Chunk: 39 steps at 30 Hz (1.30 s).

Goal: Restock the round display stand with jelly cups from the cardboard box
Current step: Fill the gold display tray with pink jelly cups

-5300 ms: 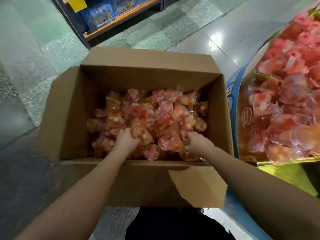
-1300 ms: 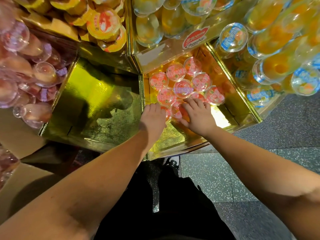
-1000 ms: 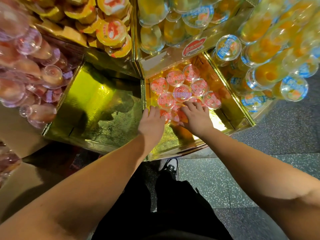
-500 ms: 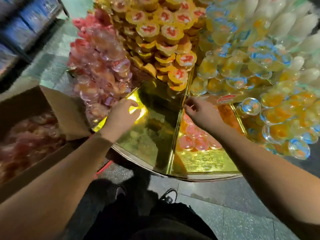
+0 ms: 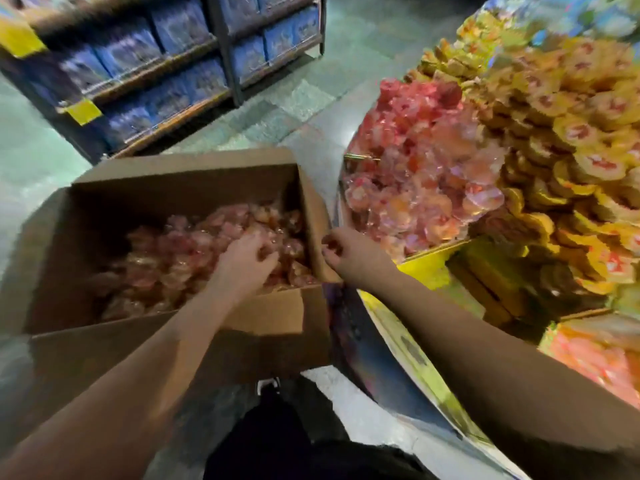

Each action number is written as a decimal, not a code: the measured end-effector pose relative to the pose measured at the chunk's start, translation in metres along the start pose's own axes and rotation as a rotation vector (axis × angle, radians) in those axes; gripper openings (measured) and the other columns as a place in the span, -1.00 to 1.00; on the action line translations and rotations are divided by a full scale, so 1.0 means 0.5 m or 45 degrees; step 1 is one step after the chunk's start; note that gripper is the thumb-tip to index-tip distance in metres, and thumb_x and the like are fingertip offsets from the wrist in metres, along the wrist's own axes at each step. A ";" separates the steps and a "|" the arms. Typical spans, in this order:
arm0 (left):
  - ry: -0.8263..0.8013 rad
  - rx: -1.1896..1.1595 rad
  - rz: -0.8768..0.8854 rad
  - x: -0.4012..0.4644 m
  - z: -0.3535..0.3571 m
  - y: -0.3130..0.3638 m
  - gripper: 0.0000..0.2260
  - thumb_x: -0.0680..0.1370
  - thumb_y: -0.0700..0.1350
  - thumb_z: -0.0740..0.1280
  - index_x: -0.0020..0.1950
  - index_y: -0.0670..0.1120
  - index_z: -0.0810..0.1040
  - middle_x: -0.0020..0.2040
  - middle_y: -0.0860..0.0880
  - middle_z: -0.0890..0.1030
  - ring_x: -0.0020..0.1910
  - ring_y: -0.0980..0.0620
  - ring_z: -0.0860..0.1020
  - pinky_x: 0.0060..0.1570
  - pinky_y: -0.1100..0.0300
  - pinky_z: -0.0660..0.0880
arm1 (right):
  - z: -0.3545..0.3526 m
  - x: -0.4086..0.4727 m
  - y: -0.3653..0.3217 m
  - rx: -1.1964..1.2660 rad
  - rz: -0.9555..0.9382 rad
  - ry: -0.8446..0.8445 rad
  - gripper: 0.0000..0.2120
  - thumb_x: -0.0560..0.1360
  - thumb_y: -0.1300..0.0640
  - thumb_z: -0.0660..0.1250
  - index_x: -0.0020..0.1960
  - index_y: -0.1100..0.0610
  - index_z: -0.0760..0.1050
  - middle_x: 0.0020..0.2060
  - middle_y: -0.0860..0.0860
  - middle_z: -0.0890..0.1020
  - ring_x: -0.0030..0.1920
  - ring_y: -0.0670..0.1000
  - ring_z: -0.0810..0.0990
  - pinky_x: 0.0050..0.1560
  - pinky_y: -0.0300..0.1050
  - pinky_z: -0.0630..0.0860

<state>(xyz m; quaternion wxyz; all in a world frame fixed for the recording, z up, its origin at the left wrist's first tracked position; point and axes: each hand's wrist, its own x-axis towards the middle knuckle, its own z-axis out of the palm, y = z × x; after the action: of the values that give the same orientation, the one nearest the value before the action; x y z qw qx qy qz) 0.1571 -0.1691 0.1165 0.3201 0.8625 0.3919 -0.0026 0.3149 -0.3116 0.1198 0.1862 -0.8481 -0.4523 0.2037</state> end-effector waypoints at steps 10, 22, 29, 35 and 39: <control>-0.054 0.045 -0.450 0.067 -0.108 -0.415 -0.75 0.61 0.01 0.30 0.25 -0.05 0.52 0.17 -0.02 0.55 0.04 0.09 0.49 0.06 0.13 0.52 | 0.245 0.218 -0.213 -0.063 0.129 -0.412 -0.81 0.61 -0.02 0.24 0.16 0.01 0.52 -0.01 -0.07 0.58 0.02 -0.02 0.58 0.06 -0.08 0.56; -0.146 0.145 -0.574 0.214 -0.020 -0.571 -0.45 0.58 0.05 0.32 0.52 -0.08 0.27 0.48 -0.08 0.33 0.45 -0.12 0.30 0.43 -0.06 0.25 | 0.408 0.433 -0.222 -0.349 0.295 -0.534 -0.44 0.53 0.01 0.35 0.48 0.07 0.28 0.36 0.08 0.43 0.28 0.11 0.48 0.22 0.05 0.54; -0.104 0.242 -0.604 0.277 0.049 -0.584 -0.35 0.57 0.10 0.34 0.55 -0.14 0.18 0.50 -0.13 0.31 0.47 -0.12 0.27 0.45 -0.04 0.22 | 0.517 0.523 -0.234 -0.477 0.211 -0.632 -0.22 0.50 -0.03 0.42 0.58 0.03 0.09 0.50 0.10 0.23 0.42 0.19 0.34 0.30 0.11 0.47; -0.080 0.304 -0.679 0.313 0.085 -0.602 -0.34 0.58 0.10 0.33 0.55 -0.18 0.17 0.48 -0.16 0.35 0.45 -0.15 0.31 0.43 -0.03 0.25 | 0.576 0.543 -0.213 -0.533 0.209 -0.523 -0.30 0.55 0.02 0.38 0.57 0.04 0.11 0.52 0.13 0.21 0.52 0.22 0.17 0.48 0.15 0.19; -0.036 0.220 -0.744 0.331 0.089 -0.608 -0.40 0.58 0.04 0.34 0.51 -0.19 0.23 0.44 -0.17 0.40 0.42 -0.15 0.34 0.42 -0.02 0.28 | 0.597 0.540 -0.192 -0.463 0.133 -0.366 -0.33 0.55 0.04 0.37 0.56 0.02 0.14 0.51 0.07 0.27 0.52 0.17 0.20 0.47 0.16 0.22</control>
<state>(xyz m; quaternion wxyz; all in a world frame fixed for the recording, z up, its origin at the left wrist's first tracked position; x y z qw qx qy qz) 0.0766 0.0660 -0.1283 0.2369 0.7372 0.6171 -0.1398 0.2324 0.0050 -0.1330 -0.0468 -0.8522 -0.4589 0.2469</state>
